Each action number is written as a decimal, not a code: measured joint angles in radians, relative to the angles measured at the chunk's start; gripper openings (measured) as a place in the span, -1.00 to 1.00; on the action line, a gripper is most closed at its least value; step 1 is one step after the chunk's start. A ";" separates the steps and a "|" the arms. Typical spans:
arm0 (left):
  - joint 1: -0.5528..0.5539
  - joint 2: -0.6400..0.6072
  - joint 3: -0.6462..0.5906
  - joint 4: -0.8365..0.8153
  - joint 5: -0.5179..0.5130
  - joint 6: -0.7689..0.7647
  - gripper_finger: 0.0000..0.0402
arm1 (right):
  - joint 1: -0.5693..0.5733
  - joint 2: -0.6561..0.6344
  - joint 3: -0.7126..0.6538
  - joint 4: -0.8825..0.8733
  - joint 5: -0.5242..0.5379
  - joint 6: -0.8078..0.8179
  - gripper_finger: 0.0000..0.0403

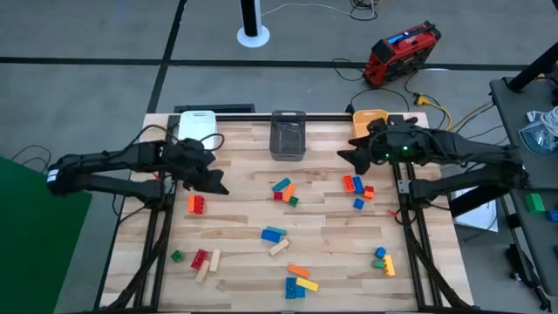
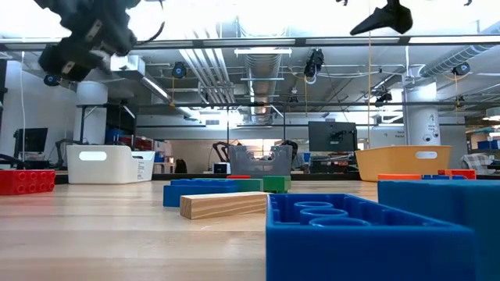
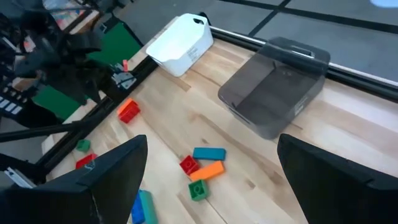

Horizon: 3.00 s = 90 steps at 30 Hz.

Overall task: Sort blocks by size
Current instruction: Put the top big red game piece into the white bin

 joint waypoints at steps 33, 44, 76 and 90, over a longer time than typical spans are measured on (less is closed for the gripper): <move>0.001 0.379 -0.055 -0.348 -0.208 0.065 -0.08 | 0.000 0.191 0.081 -0.001 -0.008 -0.033 0.74; 0.000 0.366 -0.109 -0.286 -0.211 0.062 -0.10 | 0.000 0.118 0.081 -0.001 0.001 -0.053 0.74; -0.018 0.423 -0.095 -0.179 -0.155 0.048 -0.23 | 0.000 0.133 0.081 -0.001 0.001 -0.052 0.74; -0.435 0.417 -0.024 -0.218 -0.066 -0.471 -0.21 | 0.000 0.133 0.081 -0.001 0.001 -0.054 0.74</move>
